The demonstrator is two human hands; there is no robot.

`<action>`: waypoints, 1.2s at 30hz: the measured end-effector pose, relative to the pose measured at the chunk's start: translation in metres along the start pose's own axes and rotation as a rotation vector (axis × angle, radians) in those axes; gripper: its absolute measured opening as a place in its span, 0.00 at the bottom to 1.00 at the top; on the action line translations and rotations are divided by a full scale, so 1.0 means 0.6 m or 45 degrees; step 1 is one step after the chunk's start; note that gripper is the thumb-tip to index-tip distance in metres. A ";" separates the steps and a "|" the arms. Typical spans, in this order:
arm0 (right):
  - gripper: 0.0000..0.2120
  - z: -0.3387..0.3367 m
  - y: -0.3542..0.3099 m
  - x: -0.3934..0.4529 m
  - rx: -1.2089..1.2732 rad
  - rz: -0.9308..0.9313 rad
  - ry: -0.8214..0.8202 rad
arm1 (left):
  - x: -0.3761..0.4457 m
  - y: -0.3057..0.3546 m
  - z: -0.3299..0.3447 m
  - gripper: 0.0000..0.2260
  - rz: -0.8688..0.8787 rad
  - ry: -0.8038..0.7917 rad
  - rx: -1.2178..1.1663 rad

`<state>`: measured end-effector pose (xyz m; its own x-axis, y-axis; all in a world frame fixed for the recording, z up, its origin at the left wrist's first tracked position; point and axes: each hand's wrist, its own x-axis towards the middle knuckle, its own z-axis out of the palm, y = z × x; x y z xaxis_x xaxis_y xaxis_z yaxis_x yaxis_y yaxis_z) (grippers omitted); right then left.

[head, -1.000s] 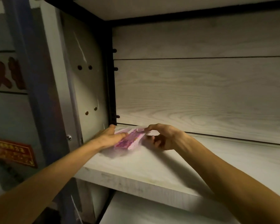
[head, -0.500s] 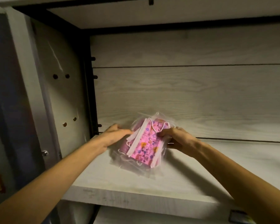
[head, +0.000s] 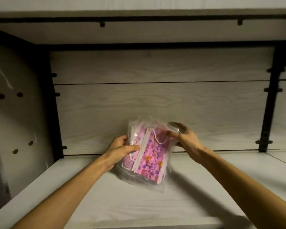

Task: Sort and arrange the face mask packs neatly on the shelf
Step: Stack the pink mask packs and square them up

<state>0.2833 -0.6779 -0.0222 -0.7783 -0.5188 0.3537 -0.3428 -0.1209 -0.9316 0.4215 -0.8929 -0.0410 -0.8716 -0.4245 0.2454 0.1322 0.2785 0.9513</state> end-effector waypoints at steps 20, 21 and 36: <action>0.19 0.008 0.074 0.000 -0.458 -0.147 -0.182 | -0.006 -0.046 -0.001 0.16 -0.167 -0.362 -0.169; 0.23 0.010 0.073 -0.005 -0.450 -0.114 -0.206 | -0.007 -0.046 0.000 0.15 -0.138 -0.336 -0.176; 0.05 -0.036 0.071 0.012 -0.350 0.046 -0.008 | 0.002 -0.052 0.000 0.19 -0.129 -0.129 -0.155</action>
<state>0.2516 -0.6684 -0.0576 -0.7897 -0.5239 0.3193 -0.4455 0.1317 -0.8855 0.4164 -0.9017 -0.0703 -0.9257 -0.3541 0.1330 0.0922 0.1299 0.9872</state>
